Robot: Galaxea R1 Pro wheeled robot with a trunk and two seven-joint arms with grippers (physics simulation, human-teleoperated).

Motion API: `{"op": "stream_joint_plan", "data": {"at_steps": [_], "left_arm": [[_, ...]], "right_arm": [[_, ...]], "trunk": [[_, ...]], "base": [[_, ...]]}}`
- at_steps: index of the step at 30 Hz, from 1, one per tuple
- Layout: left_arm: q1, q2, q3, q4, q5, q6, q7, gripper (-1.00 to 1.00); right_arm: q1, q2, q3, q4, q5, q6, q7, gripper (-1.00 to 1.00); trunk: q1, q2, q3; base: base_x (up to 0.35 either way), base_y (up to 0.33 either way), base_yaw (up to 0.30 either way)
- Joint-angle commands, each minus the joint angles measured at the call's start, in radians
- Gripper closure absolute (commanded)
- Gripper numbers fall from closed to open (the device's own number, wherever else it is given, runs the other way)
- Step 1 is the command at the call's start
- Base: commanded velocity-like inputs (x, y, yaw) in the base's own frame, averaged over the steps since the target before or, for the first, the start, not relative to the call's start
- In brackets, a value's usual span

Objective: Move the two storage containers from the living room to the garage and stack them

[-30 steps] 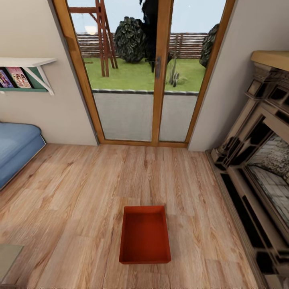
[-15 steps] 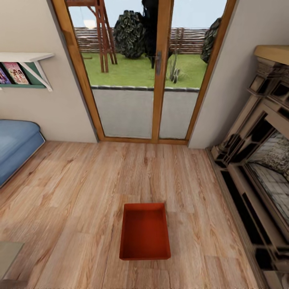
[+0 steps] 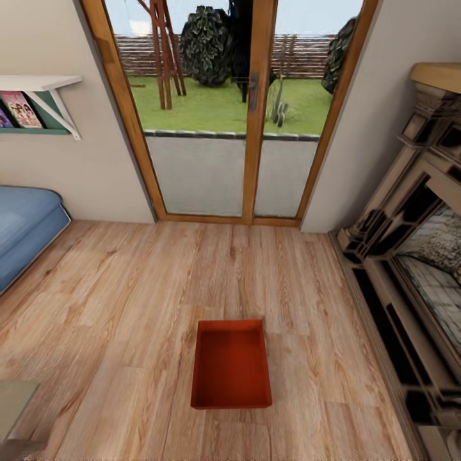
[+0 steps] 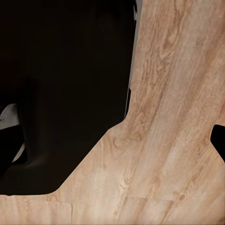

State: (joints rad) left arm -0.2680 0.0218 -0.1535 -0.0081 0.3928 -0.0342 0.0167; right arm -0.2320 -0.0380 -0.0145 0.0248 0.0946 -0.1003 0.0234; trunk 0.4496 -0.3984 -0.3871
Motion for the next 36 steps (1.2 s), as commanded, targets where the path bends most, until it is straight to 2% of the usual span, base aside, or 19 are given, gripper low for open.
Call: {"op": "stream_joint_plan", "data": {"at_steps": [1,23,36], "left_arm": [[0.0,0.0,-0.009,0.0,0.008,-0.003,0.002,-1.0],[0.0,0.0,-0.008,0.0,0.008,-0.003,0.002,-1.0],[0.0,0.0,-0.008,0.0,0.008,-0.003,0.002,-1.0]], "right_arm": [[-0.001,0.0,-0.002,0.002,0.01,-0.005,0.001,-1.0],[-0.001,0.001,-0.002,0.003,0.01,-0.004,0.001,-1.0],[-0.001,0.0,0.004,0.003,0.017,-0.004,0.001,-1.0]], "trunk": [[0.0,-0.002,-0.003],[0.0,-0.002,-0.037],[0.0,-0.002,-0.039]], "base": [[0.0,0.0,0.0],[0.0,0.0,0.0],[0.0,0.0,0.0]]}}
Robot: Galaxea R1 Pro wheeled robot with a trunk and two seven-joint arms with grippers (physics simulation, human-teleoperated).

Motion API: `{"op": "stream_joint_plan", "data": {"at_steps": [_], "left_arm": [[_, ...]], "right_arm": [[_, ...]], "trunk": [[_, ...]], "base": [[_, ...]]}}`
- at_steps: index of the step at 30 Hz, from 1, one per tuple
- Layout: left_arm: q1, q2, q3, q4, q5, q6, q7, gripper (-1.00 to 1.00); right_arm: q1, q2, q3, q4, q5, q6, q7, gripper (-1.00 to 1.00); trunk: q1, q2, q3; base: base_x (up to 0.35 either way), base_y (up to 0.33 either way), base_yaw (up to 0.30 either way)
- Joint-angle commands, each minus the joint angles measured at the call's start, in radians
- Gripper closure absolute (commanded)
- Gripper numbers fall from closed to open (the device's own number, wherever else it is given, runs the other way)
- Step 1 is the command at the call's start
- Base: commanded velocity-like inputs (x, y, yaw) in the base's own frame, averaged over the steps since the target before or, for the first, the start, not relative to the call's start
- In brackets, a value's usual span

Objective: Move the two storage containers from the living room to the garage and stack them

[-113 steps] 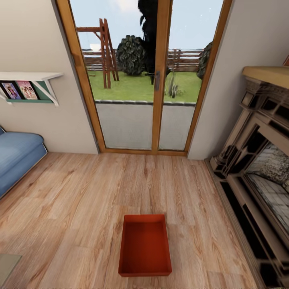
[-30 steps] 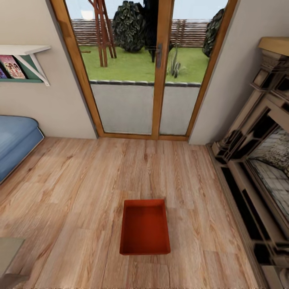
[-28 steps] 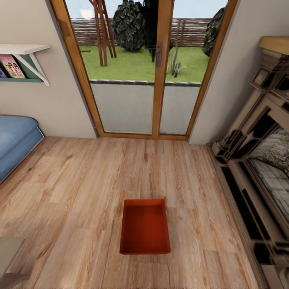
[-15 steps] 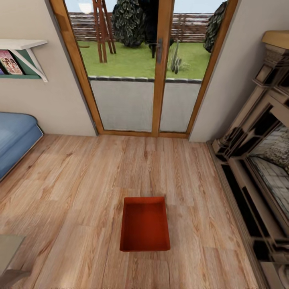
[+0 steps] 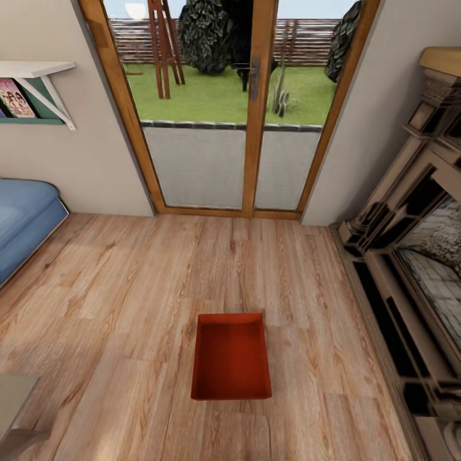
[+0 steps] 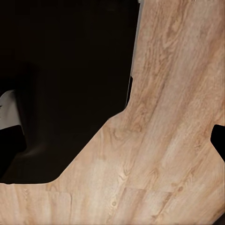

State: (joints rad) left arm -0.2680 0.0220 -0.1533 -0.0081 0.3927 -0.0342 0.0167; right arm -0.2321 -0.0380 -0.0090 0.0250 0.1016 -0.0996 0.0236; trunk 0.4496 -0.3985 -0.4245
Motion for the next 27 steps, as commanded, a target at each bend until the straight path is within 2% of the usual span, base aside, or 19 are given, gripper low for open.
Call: {"op": "stream_joint_plan", "data": {"at_steps": [1,16,27], "left_arm": [[0.0,0.0,-0.009,0.0,0.008,-0.003,0.002,-1.0],[0.0,0.0,-0.009,0.0,0.008,-0.003,0.002,-1.0],[0.0,-0.005,-0.002,0.0,0.009,-0.003,0.002,-1.0]], "right_arm": [[-0.001,-0.001,-0.002,0.003,0.01,-0.005,0.001,-1.0],[-0.001,0.009,-0.002,0.005,0.011,0.002,0.017,-1.0],[-0.001,0.006,-0.002,0.005,0.01,0.003,0.017,-1.0]], "trunk": [[0.0,-0.001,-0.001],[0.0,-0.001,-0.002],[0.0,-0.001,-0.017]], "base": [[0.0,0.0,0.0],[0.0,0.0,0.0],[0.0,0.0,0.0]]}}
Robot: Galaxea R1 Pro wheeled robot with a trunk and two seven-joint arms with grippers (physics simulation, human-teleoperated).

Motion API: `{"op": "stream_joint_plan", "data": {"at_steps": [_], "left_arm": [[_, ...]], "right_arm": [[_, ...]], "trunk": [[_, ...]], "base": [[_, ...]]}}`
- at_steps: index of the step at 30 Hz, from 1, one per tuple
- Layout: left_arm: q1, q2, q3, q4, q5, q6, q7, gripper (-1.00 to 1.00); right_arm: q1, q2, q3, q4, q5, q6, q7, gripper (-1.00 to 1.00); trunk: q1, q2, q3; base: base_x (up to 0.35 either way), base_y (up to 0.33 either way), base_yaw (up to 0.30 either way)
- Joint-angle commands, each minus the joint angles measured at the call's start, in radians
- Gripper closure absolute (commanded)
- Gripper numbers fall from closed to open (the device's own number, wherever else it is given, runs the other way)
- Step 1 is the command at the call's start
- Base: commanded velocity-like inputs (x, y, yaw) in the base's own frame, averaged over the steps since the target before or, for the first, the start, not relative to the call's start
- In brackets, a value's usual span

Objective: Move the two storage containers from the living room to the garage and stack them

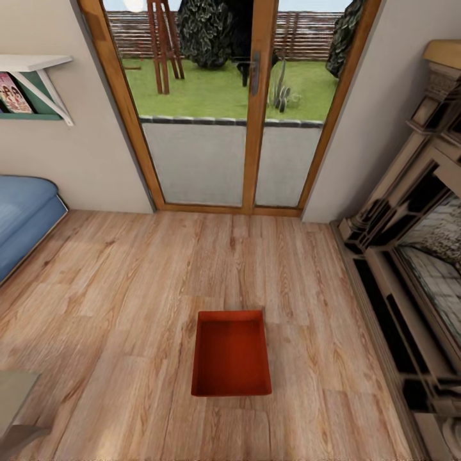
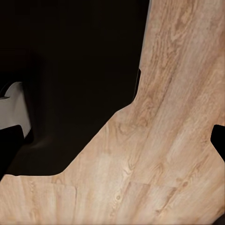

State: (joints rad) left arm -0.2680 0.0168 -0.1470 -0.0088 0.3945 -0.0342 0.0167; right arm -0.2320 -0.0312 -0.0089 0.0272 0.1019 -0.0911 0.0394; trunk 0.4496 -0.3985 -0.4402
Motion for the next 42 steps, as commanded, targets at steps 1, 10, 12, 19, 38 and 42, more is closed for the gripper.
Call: {"op": "stream_joint_plan", "data": {"at_steps": [1,10,12,19,38,42], "left_arm": [[0.0,-0.001,-0.008,0.001,0.008,-0.003,0.002,-1.0],[0.0,-0.006,-0.007,0.005,0.013,0.007,-0.006,-1.0],[0.0,-0.009,-0.007,0.006,0.015,0.01,-0.008,-1.0],[0.0,-0.014,-0.006,0.007,0.016,0.013,-0.009,-1.0],[0.0,-0.014,-0.006,0.007,0.017,0.011,-0.009,-1.0],[0.0,-0.014,-0.007,0.007,0.018,0.012,-0.009,-1.0]], "right_arm": [[-0.001,0.0,-0.002,0.003,0.01,-0.006,0.001,-1.0],[-0.001,0.001,-0.002,0.003,0.01,-0.006,0.001,-1.0],[-0.001,0.001,-0.002,0.003,0.01,-0.006,0.0,-1.0],[-0.001,0.001,-0.002,0.003,0.01,-0.006,-0.002,-1.0],[-0.001,0.001,-0.001,0.003,0.01,-0.004,0.005,-1.0],[-0.001,0.001,-0.001,0.003,0.01,-0.004,0.004,-1.0]], "trunk": [[0.0,-0.002,-0.003],[0.0,-0.002,-0.017],[0.0,-0.002,-0.02],[0.0,-0.002,-0.031],[0.016,-0.03,-0.073],[0.031,-0.058,-0.092]], "base": [[0.0,0.0,0.0],[0.0,0.0,0.0],[0.0,0.0,0.0],[0.0,0.0,0.0],[0.0,0.0,0.0],[0.0,0.0,0.0]]}}
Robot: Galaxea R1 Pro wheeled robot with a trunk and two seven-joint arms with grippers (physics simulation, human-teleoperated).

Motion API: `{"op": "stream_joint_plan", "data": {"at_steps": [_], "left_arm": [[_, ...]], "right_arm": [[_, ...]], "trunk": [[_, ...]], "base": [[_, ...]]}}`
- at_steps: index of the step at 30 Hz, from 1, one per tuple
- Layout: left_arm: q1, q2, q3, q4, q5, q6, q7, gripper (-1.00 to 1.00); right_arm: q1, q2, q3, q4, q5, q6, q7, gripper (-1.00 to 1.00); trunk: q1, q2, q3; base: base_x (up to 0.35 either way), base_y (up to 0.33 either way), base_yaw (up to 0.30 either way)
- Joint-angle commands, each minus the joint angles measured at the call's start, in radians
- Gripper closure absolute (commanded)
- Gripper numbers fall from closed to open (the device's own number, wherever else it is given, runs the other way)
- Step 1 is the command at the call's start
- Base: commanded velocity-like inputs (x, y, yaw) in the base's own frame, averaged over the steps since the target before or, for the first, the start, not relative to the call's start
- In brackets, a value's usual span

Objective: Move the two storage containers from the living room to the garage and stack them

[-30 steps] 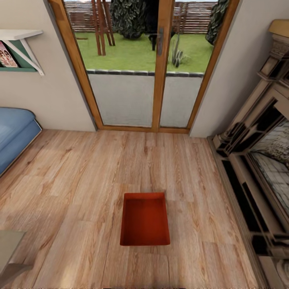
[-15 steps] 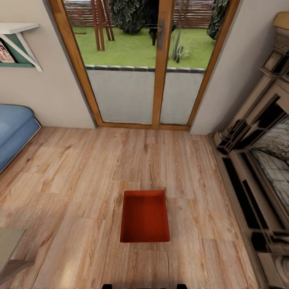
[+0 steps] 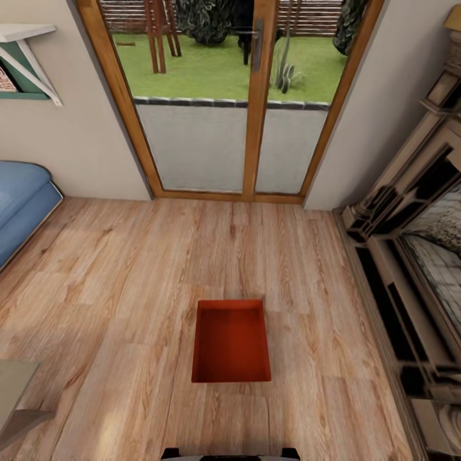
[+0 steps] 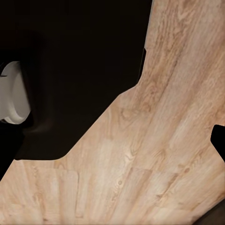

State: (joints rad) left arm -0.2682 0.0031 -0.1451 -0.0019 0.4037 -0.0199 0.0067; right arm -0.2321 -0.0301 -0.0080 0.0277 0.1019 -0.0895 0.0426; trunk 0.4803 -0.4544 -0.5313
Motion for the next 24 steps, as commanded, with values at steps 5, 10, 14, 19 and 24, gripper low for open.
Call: {"op": "stream_joint_plan", "data": {"at_steps": [5,10,14,19,24], "left_arm": [[0.0,0.0,-0.009,0.0,0.008,-0.001,0.0,-1.0],[0.0,0.001,-0.009,0.0,0.007,-0.001,0.0,-1.0],[0.0,0.003,-0.01,0.0,0.008,-0.002,0.001,-1.0],[0.0,0.003,-0.01,0.0,0.009,-0.003,0.001,-1.0],[0.0,0.003,-0.01,0.0,0.009,-0.003,0.001,-1.0]], "right_arm": [[-0.001,0.0,-0.003,0.003,0.01,-0.006,0.001,-1.0],[-0.001,-0.001,-0.003,0.003,0.01,-0.006,0.0,-1.0],[-0.001,0.0,-0.003,0.003,0.01,-0.006,-0.001,-1.0],[-0.001,0.0,-0.003,0.003,0.009,-0.006,-0.007,-1.0],[-0.001,0.001,-0.003,0.003,0.009,-0.007,-0.009,-1.0]], "trunk": [[0.008,-0.016,-0.015],[0.008,-0.016,-0.023],[0.008,-0.016,-0.029],[0.008,-0.016,-0.036],[0.023,-0.044,-0.05]], "base": [[0.0,0.0,0.0],[0.0,0.0,0.0],[0.0,0.0,0.0],[0.0,0.0,0.0],[0.0,0.0,0.0]]}}
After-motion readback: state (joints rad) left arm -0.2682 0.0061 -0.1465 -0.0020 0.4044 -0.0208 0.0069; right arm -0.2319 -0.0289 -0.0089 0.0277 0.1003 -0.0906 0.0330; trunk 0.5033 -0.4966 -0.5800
